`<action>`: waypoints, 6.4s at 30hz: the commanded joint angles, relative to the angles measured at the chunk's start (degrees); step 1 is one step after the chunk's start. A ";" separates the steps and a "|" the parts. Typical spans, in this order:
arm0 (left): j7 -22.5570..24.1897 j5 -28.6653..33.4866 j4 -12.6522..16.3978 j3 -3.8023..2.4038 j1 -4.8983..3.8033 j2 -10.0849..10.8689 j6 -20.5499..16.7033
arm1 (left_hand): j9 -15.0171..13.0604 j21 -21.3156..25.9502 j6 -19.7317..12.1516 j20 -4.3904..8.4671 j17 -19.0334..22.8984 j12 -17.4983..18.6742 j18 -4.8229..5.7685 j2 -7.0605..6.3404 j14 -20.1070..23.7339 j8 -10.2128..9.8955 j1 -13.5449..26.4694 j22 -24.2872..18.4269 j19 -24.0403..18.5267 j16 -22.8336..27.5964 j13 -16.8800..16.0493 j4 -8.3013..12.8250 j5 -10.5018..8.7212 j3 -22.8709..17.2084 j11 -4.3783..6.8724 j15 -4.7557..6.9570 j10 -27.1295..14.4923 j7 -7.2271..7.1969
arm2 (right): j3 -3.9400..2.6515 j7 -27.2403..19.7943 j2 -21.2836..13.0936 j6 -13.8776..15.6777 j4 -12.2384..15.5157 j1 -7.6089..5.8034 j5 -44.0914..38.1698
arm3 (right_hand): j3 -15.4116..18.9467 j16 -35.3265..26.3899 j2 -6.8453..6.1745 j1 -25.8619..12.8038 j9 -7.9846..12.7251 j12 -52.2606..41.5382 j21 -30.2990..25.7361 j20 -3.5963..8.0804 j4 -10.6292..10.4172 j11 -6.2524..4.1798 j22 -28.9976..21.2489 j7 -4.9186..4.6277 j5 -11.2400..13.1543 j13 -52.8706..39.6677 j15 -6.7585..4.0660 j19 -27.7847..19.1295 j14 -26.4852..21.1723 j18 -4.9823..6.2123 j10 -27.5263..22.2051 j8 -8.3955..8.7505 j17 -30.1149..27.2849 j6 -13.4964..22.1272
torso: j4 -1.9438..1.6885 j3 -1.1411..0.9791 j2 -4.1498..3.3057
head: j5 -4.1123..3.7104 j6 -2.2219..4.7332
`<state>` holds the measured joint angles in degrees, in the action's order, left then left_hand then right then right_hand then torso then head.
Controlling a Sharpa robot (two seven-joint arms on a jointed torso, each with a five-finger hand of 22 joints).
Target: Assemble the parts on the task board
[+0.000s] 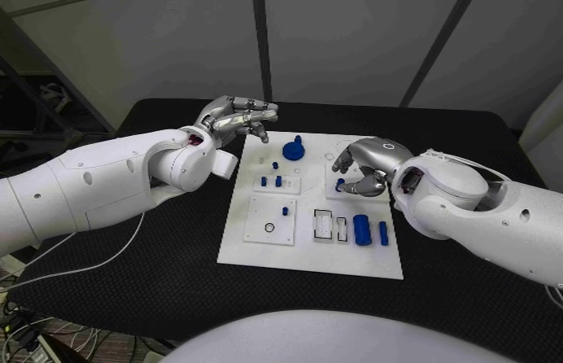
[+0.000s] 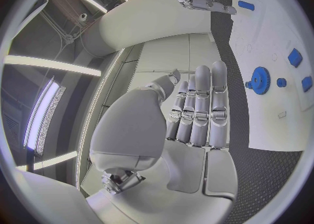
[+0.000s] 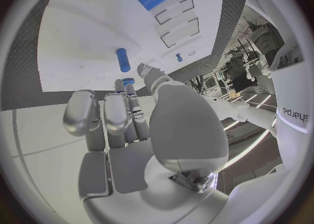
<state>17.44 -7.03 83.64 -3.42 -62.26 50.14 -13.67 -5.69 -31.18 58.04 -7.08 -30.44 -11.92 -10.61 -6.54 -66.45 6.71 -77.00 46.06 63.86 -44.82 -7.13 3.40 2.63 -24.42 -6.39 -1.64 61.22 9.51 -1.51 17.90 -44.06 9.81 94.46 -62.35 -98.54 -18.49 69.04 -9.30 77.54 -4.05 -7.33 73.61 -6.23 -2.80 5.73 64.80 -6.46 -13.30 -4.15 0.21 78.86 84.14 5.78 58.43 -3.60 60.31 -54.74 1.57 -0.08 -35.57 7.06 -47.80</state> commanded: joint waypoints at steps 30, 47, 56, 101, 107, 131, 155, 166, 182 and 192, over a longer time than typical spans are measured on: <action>0.56 0.09 0.10 -0.05 -0.08 0.09 0.50 | 0.10 0.23 0.06 0.05 0.16 -0.19 0.27 0.48 0.42 0.26 0.08 -0.08 -0.30 0.35 0.04 0.18 0.10 0.25 0.02 -0.05 -0.27 0.45 | 1.05 0.64 2.90 -4.19 -3.78 -0.11 -1.38 | -3.62 2.34 4.12 3.87 -0.97 -3.81 1.56 0.85 0.49 -1.67 2.37 -1.30 1.10 -0.43 -1.01 1.29 1.42 -0.97 7.42 -2.45 1.04 -6.96 | 0.07 -0.04 0.02 | 0.27 -0.55; 0.42 0.09 0.11 -0.05 -0.08 0.13 0.50 | 0.11 0.28 0.06 0.03 0.23 -0.27 0.27 0.56 0.41 0.28 0.10 -0.11 -0.29 0.35 0.04 0.16 0.10 0.27 0.02 -0.06 -0.24 0.45 | 1.06 0.67 1.49 1.84 -1.06 -0.07 -3.32 | -6.64 3.04 4.90 6.66 -1.10 -3.82 2.55 1.32 3.22 -2.05 3.72 -1.47 2.51 -1.17 -1.33 1.76 1.45 -1.23 10.34 -2.54 1.32 -8.28 | 0.17 -0.08 0.09 | 0.36 -0.66; 0.40 0.09 -0.07 -0.05 -0.08 -0.05 0.53 | 0.11 0.28 0.06 0.03 0.23 -0.27 0.27 0.56 0.41 0.28 0.10 -0.11 -0.29 0.35 0.04 0.16 0.10 0.27 0.02 -0.06 -0.24 0.45 | 0.12 0.71 -1.52 4.87 4.83 -0.13 -3.21 | -6.83 3.05 4.77 6.71 -1.09 -3.72 2.58 1.32 3.42 -1.98 3.74 -1.56 2.43 -1.23 -1.32 1.75 1.44 -1.24 10.33 -2.48 1.28 -8.29 | 0.03 -0.06 0.08 | 0.23 -0.47; 0.39 0.09 -0.50 -0.06 -0.10 -1.33 0.52 | 0.11 0.28 0.06 0.03 0.23 -0.27 0.27 0.56 0.41 0.28 0.10 -0.11 -0.29 0.35 0.04 0.16 0.10 0.27 0.02 -0.06 -0.24 0.45 | 7.88 -6.49 13.74 4.02 1.47 0.88 -0.45 | -7.39 3.08 4.59 6.38 -1.02 -3.25 2.58 1.24 3.66 -1.69 3.71 -1.92 1.80 -1.36 -1.13 1.65 1.37 -1.22 10.10 -2.23 1.12 -8.20 | 0.09 -0.04 -0.01 | 2.56 -1.87; 0.35 0.09 -0.51 -0.06 -0.10 -1.38 0.59 | 0.11 0.28 0.06 0.03 0.23 -0.27 0.27 0.56 0.41 0.28 0.10 -0.11 -0.29 0.35 0.04 0.16 0.10 0.27 0.02 -0.06 -0.24 0.45 | 8.33 -6.34 14.05 3.37 0.88 0.95 -0.67 | -7.43 3.08 4.60 6.36 -1.02 -3.23 2.57 1.24 3.67 -1.68 3.68 -1.92 1.75 -1.37 -1.12 1.63 1.36 -1.21 10.09 -2.22 1.11 -8.20 | 0.07 -0.02 0.00 | 2.64 -2.07; 0.18 0.09 -0.56 -0.06 -0.10 -1.41 0.85 | 0.15 0.37 0.03 0.02 0.36 -0.38 0.25 0.68 0.40 0.29 0.10 -0.16 -0.27 0.35 0.05 0.17 0.10 0.32 0.02 -0.05 -0.26 0.48 | 8.53 -4.59 15.03 1.52 -0.23 1.02 -2.83 | -7.31 2.91 4.19 5.55 -0.95 -2.90 2.42 1.14 3.56 -1.59 3.47 -1.99 1.68 -1.49 -0.99 1.41 1.24 -1.16 9.92 -1.99 0.73 -8.03 | 0.06 -0.01 0.00 | 2.81 -2.20; -0.03 0.09 -0.53 -0.06 -0.10 -1.15 1.04 | 0.18 0.43 -0.04 0.00 0.44 -0.42 0.26 0.68 0.39 0.27 0.21 -0.19 -0.25 0.34 0.07 0.12 0.10 0.41 -0.02 -0.08 -0.32 0.54 | 9.71 -8.83 13.30 14.66 0.45 1.04 0.44 | 0.35 -11.30 0.79 2.33 0.30 -1.04 -15.64 -1.10 1.59 1.37 -19.26 -1.66 1.96 0.05 1.44 -9.88 -6.03 3.00 -7.40 0.06 -19.18 6.85 | 0.06 -0.06 0.03 | 2.85 -2.15; -0.12 0.09 -0.69 -0.05 -0.09 -1.06 1.12 | 0.18 0.43 -0.04 0.00 0.44 -0.42 0.26 0.68 0.39 0.27 0.21 -0.19 -0.25 0.34 0.07 0.12 0.10 0.41 -0.02 -0.08 -0.32 0.54 | 9.07 -10.35 5.95 19.35 5.18 0.95 6.16 | 1.63 -7.45 2.01 2.58 -0.42 -6.77 -12.83 -0.39 0.58 0.33 -15.54 -3.22 0.92 -0.58 0.61 -6.54 -3.38 2.22 -2.69 -1.32 -14.98 2.60 | 0.22 0.02 0.18 | 1.86 -1.66; 0.25 0.09 0.40 0.02 -0.06 -0.06 0.32 | 0.21 0.48 -0.10 -0.02 0.51 -0.45 0.26 0.64 0.39 0.26 0.29 -0.22 -0.24 0.34 0.08 0.11 0.09 0.50 -0.04 -0.10 -0.39 0.55 | 3.43 4.49 -12.39 13.68 11.42 0.78 22.02 | 12.23 12.05 2.18 -6.76 -4.91 -58.47 7.14 3.70 -8.40 -4.96 10.79 1.02 -8.82 -51.66 -4.08 5.53 3.25 -2.72 19.83 -9.45 12.72 -6.31 | 1.60 0.28 0.53 | -4.23 -0.14; 0.90 -0.38 1.57 0.10 0.30 0.17 -0.14 | 0.24 0.52 -0.19 -0.04 0.55 -0.47 0.27 0.56 0.37 0.22 0.35 -0.24 -0.22 0.31 0.10 0.11 0.09 0.58 -0.05 -0.12 -0.47 0.55 | 3.52 12.69 -15.67 10.77 13.52 1.86 18.63 | 21.04 13.88 2.36 -8.20 -10.27 -68.05 8.45 3.52 -13.80 -4.97 12.65 1.14 -7.72 -65.22 -3.56 5.71 3.35 -3.01 20.19 -13.44 15.72 -3.00 | 2.39 0.39 1.06 | -5.66 -0.16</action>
<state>17.34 -7.10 85.13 -3.28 -61.94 50.25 -13.55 -5.52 -30.96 57.83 -7.08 -29.95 -12.14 -10.61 -6.31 -66.45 6.71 -76.77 45.87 63.86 -44.82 -7.08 3.56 2.63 -24.26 -6.38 -1.64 61.23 9.73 1.99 25.79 -59.75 23.23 107.63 -60.64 -79.11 1.84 82.54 -6.94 70.08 -14.08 -75.36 81.85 -2.75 -16.32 0.43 74.95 -5.29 -21.47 -69.27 -3.57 83.75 84.03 3.96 78.91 -16.80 74.96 -58.07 3.74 0.20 -34.77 1.45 -47.94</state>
